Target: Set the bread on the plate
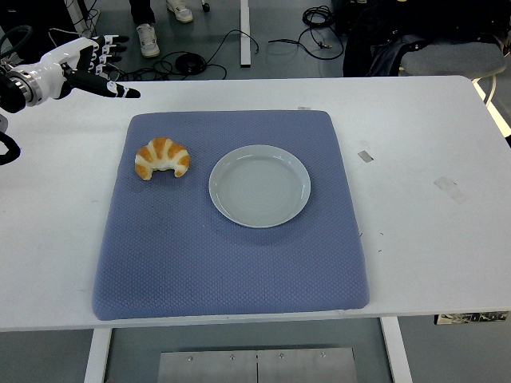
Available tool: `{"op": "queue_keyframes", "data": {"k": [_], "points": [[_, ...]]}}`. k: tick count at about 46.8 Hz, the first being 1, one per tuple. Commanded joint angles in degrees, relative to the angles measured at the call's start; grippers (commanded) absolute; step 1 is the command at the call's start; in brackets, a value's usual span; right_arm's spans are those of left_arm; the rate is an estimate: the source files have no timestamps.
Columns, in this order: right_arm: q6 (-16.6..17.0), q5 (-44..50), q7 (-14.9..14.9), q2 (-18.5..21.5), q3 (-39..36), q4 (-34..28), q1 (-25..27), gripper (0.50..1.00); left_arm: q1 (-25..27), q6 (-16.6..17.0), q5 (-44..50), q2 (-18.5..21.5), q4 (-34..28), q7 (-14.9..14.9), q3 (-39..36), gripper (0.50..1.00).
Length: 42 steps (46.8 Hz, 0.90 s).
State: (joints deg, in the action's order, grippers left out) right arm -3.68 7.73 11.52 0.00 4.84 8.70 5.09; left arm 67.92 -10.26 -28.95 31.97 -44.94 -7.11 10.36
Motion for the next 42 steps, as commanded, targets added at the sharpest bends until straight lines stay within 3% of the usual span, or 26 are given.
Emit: {"op": "queue_keyframes", "data": {"k": [1,13,25,42], "points": [[0.0,0.0,0.0,0.0,0.0,0.0,0.0,1.0,-0.2,0.1,-2.5,2.0,-3.4,0.0,0.0,0.996],[0.0,0.0,0.0,0.0,0.0,0.0,0.0,1.0,0.4,0.2,-8.5,2.7,-4.5,0.1,-2.9,0.996],[0.0,0.0,0.0,0.0,0.0,0.0,0.0,1.0,0.9,0.2,-8.8,0.6,-6.3,0.0,-4.2,0.996],[0.0,0.0,0.0,0.0,0.0,0.0,0.0,1.0,3.2,0.1,-12.0,1.3,-9.0,1.0,-8.1,0.995]]}}
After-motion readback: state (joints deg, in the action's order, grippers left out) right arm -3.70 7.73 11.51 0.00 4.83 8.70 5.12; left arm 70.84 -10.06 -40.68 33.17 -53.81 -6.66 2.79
